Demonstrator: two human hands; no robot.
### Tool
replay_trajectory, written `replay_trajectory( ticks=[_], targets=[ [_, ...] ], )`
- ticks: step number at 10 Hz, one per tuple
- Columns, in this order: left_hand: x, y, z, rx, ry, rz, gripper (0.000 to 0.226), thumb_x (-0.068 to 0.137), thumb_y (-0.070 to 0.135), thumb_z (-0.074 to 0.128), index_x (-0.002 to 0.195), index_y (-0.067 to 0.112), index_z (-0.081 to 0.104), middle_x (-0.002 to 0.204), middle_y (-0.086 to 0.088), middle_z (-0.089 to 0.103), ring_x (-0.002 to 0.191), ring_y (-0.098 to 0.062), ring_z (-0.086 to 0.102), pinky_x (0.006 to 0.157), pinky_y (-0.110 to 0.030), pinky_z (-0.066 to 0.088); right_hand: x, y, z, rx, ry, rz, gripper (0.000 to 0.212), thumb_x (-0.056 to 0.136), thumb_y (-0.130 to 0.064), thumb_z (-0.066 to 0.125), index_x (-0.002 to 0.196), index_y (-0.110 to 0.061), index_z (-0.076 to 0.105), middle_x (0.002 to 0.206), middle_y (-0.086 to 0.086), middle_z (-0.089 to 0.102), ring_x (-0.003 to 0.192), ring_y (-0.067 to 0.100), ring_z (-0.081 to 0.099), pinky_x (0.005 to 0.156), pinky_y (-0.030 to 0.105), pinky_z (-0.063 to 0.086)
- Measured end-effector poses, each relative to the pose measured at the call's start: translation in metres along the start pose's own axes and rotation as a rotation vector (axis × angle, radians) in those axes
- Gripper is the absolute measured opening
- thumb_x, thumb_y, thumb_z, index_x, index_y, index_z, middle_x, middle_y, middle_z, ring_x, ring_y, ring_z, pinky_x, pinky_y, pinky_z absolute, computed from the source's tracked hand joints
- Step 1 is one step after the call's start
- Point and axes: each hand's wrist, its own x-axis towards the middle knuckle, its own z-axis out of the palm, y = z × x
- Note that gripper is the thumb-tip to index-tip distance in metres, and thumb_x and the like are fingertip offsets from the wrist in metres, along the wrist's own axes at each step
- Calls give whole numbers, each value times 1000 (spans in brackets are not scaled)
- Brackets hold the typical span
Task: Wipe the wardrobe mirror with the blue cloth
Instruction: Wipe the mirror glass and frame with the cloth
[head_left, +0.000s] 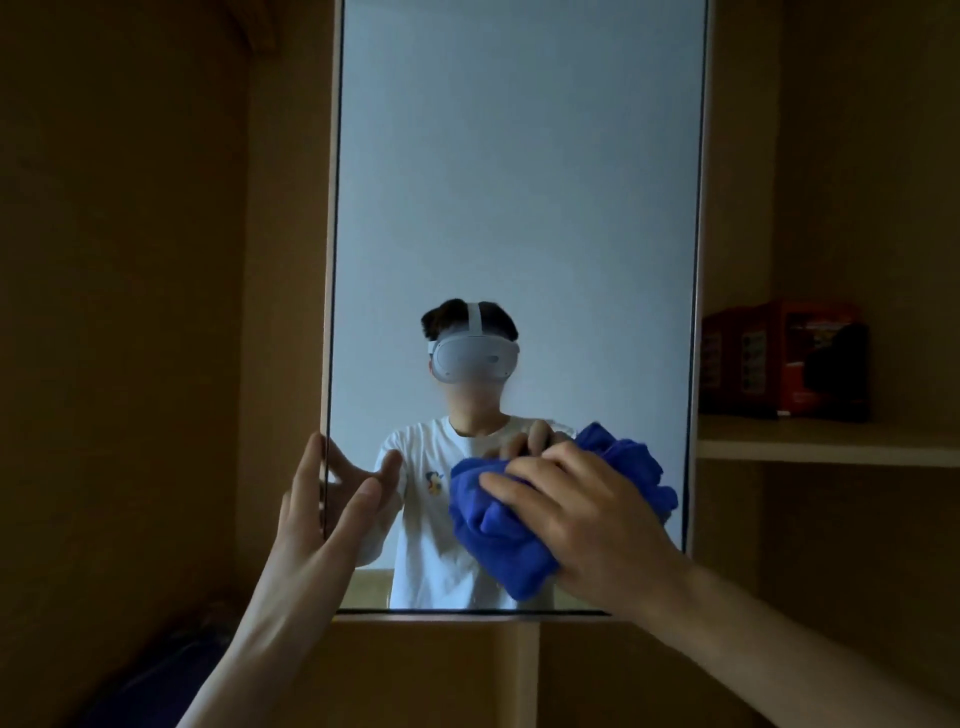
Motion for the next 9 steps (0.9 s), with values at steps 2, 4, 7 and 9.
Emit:
replay_trajectory(
  ticks=[2, 4, 7, 9],
  targets=[
    [-33, -4, -20, -162, -91, 48, 73, 91, 56, 60, 151, 63, 19, 161, 17, 31, 142, -13, 40, 117, -42, 33, 54, 45, -47, -87, 86, 117, 37, 81, -5, 64, 117, -13, 66, 111, 5, 65, 99, 30, 58, 86, 46, 49],
    [-34, -10, -17, -87, -75, 66, 73, 92, 56, 59, 150, 65, 16, 160, 7, 37, 142, -19, 45, 117, -49, 36, 66, 61, -50, -60, 141, 152, 21, 79, -5, 54, 94, -21, 57, 87, 1, 54, 83, 31, 53, 75, 48, 41],
    [-54, -26, 5, 59, 52, 67, 86, 89, 55, 55, 160, 48, 8, 165, 6, 25, 127, -10, 43, 97, -35, 38, -48, 13, -10, -23, -6, 92, 44, 86, -11, 69, 131, -11, 66, 120, 7, 67, 97, 31, 60, 82, 51, 53],
    [-63, -28, 5, 121, 53, 54, 88, 88, 56, 54, 161, 46, 5, 166, 4, 21, 128, -10, 42, 95, -38, 40, -17, 51, -36, -49, 171, 199, 30, 77, 5, 66, 106, -6, 69, 96, 8, 66, 89, 30, 60, 81, 47, 45]
  ],
)
